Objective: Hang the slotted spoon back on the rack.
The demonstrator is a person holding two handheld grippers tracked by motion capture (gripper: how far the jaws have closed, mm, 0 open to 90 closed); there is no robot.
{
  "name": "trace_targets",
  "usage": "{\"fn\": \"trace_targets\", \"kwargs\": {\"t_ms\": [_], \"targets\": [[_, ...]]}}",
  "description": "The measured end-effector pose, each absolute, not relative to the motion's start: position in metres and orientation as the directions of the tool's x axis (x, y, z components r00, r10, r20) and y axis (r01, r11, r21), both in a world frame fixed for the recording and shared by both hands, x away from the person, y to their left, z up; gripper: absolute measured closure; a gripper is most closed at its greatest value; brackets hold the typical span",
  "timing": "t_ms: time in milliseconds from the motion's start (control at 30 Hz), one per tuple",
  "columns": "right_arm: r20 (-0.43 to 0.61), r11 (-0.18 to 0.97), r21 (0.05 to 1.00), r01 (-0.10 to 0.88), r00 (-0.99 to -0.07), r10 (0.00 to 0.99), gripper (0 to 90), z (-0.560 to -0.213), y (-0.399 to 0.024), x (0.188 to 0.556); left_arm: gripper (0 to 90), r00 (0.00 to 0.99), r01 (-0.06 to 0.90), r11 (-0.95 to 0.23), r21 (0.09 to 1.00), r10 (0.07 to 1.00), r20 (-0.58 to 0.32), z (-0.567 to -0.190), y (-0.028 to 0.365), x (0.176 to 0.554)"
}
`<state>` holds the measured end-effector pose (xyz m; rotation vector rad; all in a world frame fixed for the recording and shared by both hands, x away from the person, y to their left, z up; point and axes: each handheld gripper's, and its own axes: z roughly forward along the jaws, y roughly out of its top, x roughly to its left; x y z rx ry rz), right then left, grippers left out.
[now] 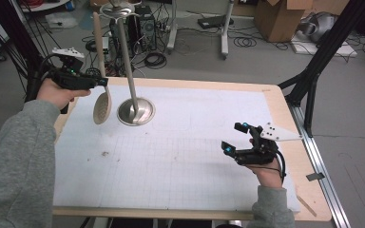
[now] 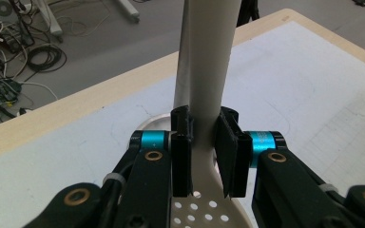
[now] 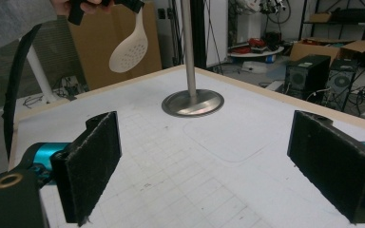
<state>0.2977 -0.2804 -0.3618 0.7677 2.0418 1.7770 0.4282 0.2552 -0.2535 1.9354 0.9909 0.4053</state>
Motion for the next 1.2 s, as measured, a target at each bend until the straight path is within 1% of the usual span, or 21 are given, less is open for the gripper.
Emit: {"fn": "trace_targets", "kwargs": {"t_ms": [133,267,333,400,500,567,633,733,800,1100,1200], "targets": [[0.105,0.08,0.979,0.187,-0.801,0.589,9.8,-0.362,-0.28,0.297,75.4,0.627,0.468,-0.281,0.838,0.774,-0.091,-0.253,0.258,0.428],[0.101,0.08,0.98,0.183,-0.801,0.59,9.8,-0.362,-0.28,0.297,67.6,0.647,0.426,-0.27,0.864,0.758,-0.082,-0.251,0.264,0.422],[0.101,0.08,0.98,0.183,-0.801,0.59,9.8,-0.361,-0.281,0.297,61.7,0.66,0.408,-0.272,0.872,0.747,-0.076,-0.249,0.267,0.418],[0.101,0.08,0.98,0.183,-0.801,0.591,9.8,-0.361,-0.28,0.297,55.7,0.69,0.358,-0.264,0.896,0.722,-0.063,-0.249,0.269,0.413],[0.102,0.078,0.98,0.182,-0.801,0.59,9.8,-0.361,-0.281,0.296,41.6,0.724,0.303,-0.255,0.918,0.688,-0.048,-0.251,0.271,0.405],[0.101,0.075,0.981,0.18,-0.799,0.593,9.9,-0.36,-0.281,0.296,34.9,0.743,0.267,-0.256,0.929,0.669,-0.029,-0.254,0.274,0.4],[0.094,0.078,0.982,0.174,-0.799,0.594,9.8,-0.36,-0.281,0.296,25.2,0.744,0.263,-0.253,0.931,0.668,-0.028,-0.258,0.276,0.396],[0.096,0.078,0.982,0.175,-0.8,0.593,9.8,-0.359,-0.28,0.295,17.6,0.752,0.25,-0.236,0.939,0.659,-0.035,-0.263,0.279,0.388],[0.093,0.084,0.981,0.176,-0.801,0.592,9.8,-0.359,-0.279,0.295,15.4,0.757,0.24,-0.233,0.942,0.653,-0.031,-0.267,0.28,0.383],[0.085,0.093,0.981,0.171,-0.806,0.586,9.8,-0.358,-0.276,0.295,15.1,0.746,0.194,-0.231,0.953,0.666,0.009,-0.285,0.283,0.36],[0.081,0.092,0.982,0.166,-0.807,0.584,9.8,-0.357,-0.275,0.294,15.1,0.745,0.179,-0.214,0.96,0.667,0.01,-0.29,0.284,0.354]]}}
